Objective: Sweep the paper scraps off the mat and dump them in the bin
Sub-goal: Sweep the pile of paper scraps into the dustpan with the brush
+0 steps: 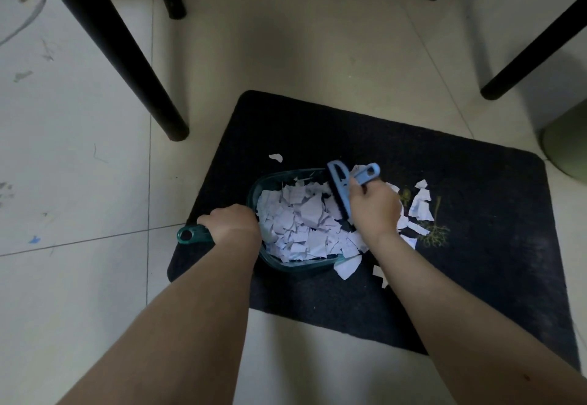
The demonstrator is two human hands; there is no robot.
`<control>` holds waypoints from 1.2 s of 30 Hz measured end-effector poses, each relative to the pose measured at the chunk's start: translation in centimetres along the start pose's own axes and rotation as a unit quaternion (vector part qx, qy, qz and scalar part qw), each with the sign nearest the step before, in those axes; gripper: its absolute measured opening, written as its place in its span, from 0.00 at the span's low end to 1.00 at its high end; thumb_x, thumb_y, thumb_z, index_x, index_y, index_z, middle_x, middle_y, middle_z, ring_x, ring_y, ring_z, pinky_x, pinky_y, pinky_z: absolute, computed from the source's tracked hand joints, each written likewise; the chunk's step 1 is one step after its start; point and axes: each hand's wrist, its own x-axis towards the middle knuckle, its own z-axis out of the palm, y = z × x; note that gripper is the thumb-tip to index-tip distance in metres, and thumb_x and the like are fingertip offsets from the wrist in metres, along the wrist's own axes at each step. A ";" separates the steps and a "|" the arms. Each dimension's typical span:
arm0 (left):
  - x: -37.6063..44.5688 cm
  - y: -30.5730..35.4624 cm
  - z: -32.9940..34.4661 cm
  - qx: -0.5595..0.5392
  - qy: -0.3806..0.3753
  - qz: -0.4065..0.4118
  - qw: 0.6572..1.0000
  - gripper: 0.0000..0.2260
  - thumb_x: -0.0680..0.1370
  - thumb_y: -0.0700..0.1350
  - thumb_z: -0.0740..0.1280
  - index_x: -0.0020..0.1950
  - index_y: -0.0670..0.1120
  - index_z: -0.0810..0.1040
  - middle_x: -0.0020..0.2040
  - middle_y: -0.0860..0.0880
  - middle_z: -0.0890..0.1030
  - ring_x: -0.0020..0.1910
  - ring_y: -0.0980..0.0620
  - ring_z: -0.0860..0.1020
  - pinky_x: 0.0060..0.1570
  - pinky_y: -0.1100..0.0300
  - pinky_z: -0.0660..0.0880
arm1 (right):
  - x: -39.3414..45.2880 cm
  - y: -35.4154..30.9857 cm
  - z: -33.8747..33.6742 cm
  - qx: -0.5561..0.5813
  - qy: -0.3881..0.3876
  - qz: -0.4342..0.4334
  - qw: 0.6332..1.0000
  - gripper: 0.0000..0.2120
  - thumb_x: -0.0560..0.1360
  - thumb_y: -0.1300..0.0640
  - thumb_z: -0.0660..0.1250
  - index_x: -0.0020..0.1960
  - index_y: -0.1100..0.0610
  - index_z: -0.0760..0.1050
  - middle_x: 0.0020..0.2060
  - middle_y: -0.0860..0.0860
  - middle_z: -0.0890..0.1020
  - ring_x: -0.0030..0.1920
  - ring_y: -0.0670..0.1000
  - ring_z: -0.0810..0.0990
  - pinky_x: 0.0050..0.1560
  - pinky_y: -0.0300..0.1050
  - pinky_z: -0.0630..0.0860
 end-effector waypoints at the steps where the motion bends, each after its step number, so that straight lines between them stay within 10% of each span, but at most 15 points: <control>1: 0.0 0.0 0.0 -0.001 0.000 0.000 1.000 0.12 0.79 0.46 0.60 0.61 0.48 0.77 0.61 0.48 0.76 0.63 0.46 0.72 0.68 0.47 0.64 | 0.4 0.2 -0.5 0.001 0.027 0.005 1.000 0.15 0.79 0.50 0.60 0.43 0.59 0.77 0.34 0.50 0.76 0.35 0.54 0.76 0.30 0.41 0.63; 6: 0.2 0.0 0.2 -0.002 0.000 -0.003 1.000 0.11 0.79 0.45 0.60 0.59 0.48 0.77 0.60 0.48 0.77 0.62 0.46 0.72 0.66 0.46 0.65 | 2.2 2.6 -2.7 -0.075 0.102 0.079 0.989 0.16 0.80 0.51 0.58 0.50 0.62 0.77 0.40 0.56 0.80 0.40 0.58 0.77 0.37 0.44 0.66; 20: -0.6 -0.8 1.0 -0.072 0.005 -0.012 0.997 0.11 0.79 0.43 0.58 0.57 0.48 0.78 0.61 0.48 0.77 0.63 0.47 0.73 0.67 0.49 0.65 | -3.4 -0.9 0.9 -0.064 -0.059 -0.049 0.995 0.14 0.80 0.48 0.59 0.44 0.56 0.77 0.31 0.48 0.75 0.31 0.49 0.73 0.32 0.42 0.65; 28: -2.1 -2.1 1.5 -0.223 -0.020 -0.030 0.974 0.11 0.78 0.42 0.60 0.57 0.48 0.78 0.61 0.46 0.77 0.62 0.45 0.73 0.65 0.50 0.64 | -1.6 -3.8 -5.2 0.086 0.084 -0.025 0.992 0.15 0.79 0.49 0.60 0.50 0.58 0.79 0.35 0.54 0.81 0.33 0.55 0.79 0.36 0.51 0.78; 36: -3.3 -4.0 1.5 -0.269 0.008 0.055 0.961 0.09 0.74 0.45 0.66 0.54 0.48 0.76 0.55 0.46 0.79 0.55 0.45 0.77 0.57 0.50 0.74 | -0.3 -5.0 -8.7 0.018 0.126 0.021 0.992 0.14 0.79 0.50 0.60 0.47 0.59 0.77 0.34 0.52 0.76 0.37 0.53 0.74 0.40 0.44 0.67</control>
